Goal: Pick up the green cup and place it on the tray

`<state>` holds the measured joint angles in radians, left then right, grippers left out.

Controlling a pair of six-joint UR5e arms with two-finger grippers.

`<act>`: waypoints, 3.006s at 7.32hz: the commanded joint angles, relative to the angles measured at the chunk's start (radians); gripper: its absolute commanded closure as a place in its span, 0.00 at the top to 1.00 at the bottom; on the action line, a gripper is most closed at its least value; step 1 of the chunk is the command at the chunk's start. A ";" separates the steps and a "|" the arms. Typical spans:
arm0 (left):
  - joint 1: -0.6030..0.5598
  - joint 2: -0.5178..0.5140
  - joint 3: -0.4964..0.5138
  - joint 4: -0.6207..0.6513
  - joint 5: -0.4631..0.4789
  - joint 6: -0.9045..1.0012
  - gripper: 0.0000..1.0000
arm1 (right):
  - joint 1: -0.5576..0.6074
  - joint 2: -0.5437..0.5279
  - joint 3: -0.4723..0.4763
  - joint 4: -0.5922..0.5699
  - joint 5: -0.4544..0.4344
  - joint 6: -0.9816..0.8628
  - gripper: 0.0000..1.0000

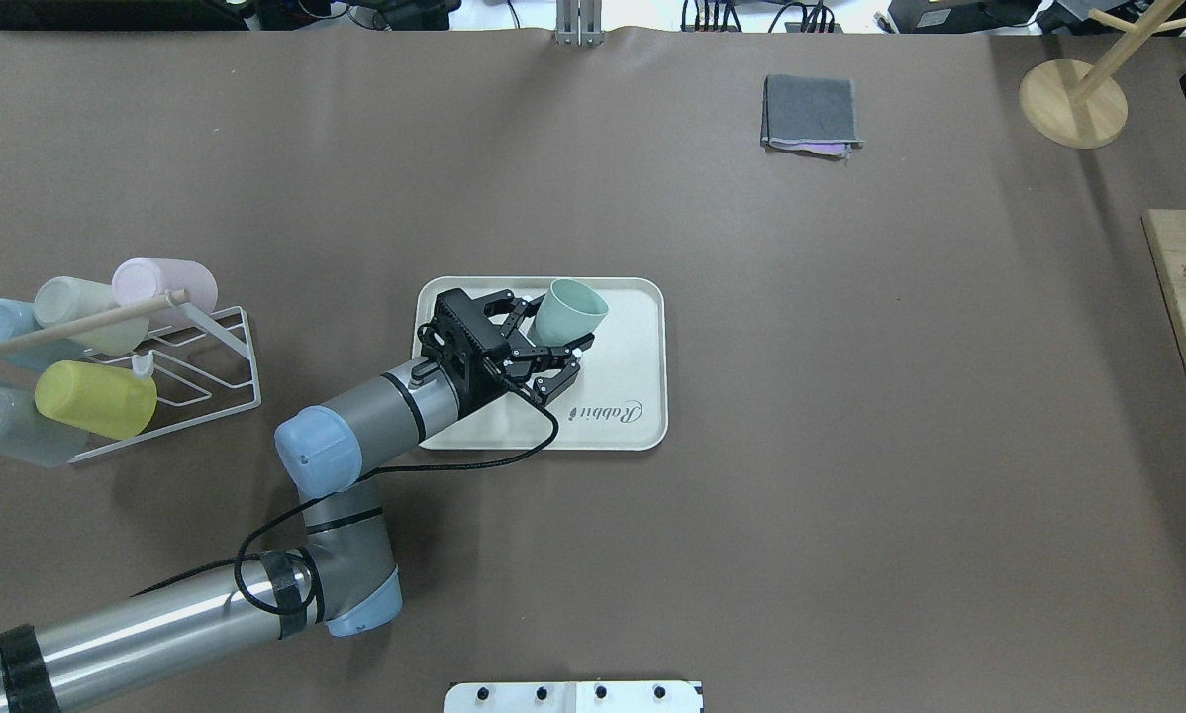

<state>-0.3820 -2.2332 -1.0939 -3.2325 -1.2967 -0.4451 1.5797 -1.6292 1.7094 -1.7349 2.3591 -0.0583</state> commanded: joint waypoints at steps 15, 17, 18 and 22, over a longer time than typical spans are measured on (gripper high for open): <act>0.022 0.000 0.002 0.008 0.016 -0.010 0.76 | 0.016 -0.009 -0.001 0.000 0.000 -0.002 1.00; 0.022 0.000 0.002 0.008 0.016 -0.010 0.76 | 0.016 -0.009 0.001 0.000 0.000 -0.002 1.00; 0.022 0.001 0.003 0.008 0.016 -0.012 0.76 | 0.016 -0.011 0.001 0.000 -0.001 -0.003 1.00; 0.022 0.001 0.003 0.008 0.016 -0.009 0.85 | 0.016 -0.020 0.001 0.000 -0.008 -0.009 1.00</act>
<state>-0.3605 -2.2320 -1.0907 -3.2245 -1.2809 -0.4542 1.5953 -1.6440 1.7097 -1.7349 2.3529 -0.0648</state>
